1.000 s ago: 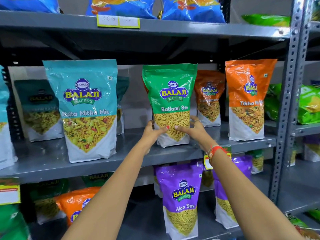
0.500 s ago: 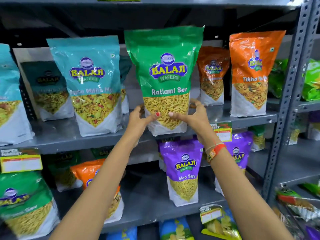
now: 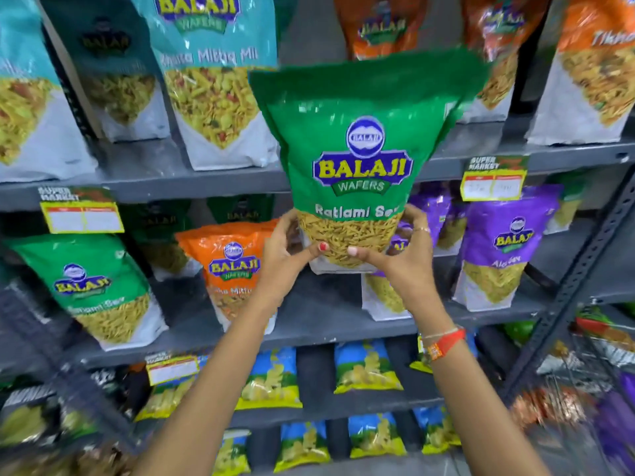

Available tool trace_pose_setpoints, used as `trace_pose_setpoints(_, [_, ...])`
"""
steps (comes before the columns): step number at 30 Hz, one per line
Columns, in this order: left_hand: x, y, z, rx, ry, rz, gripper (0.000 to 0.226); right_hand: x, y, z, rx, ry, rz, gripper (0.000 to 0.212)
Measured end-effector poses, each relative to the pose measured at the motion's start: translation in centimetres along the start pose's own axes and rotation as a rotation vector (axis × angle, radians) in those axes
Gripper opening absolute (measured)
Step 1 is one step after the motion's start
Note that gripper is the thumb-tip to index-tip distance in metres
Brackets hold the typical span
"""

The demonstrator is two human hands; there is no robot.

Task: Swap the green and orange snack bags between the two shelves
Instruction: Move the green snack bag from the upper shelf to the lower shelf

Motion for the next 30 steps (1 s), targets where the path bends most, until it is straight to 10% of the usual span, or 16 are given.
trace_pose_setpoints(16, [-20.3,1.0,-2.9,-0.078,-0.429,0.014,0.063,19.8,4.7,-5.5,-0.067,0.398,-0.090,0.085])
trace_pose_setpoints(30, [-21.6,1.4,-4.8,-0.089,-0.503,0.253,0.056,21.6,7.6,-4.6,-0.121,0.405,-0.105,0.098])
Point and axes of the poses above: each hand's wrist, its own z-axis towards the middle knuckle, its own y-axis out of the palm, x = y × z, the point moved 4 cm from there along z, towards the middle knuckle, and after that the axes turned 8 degrees about z, right-handed, at the moved point
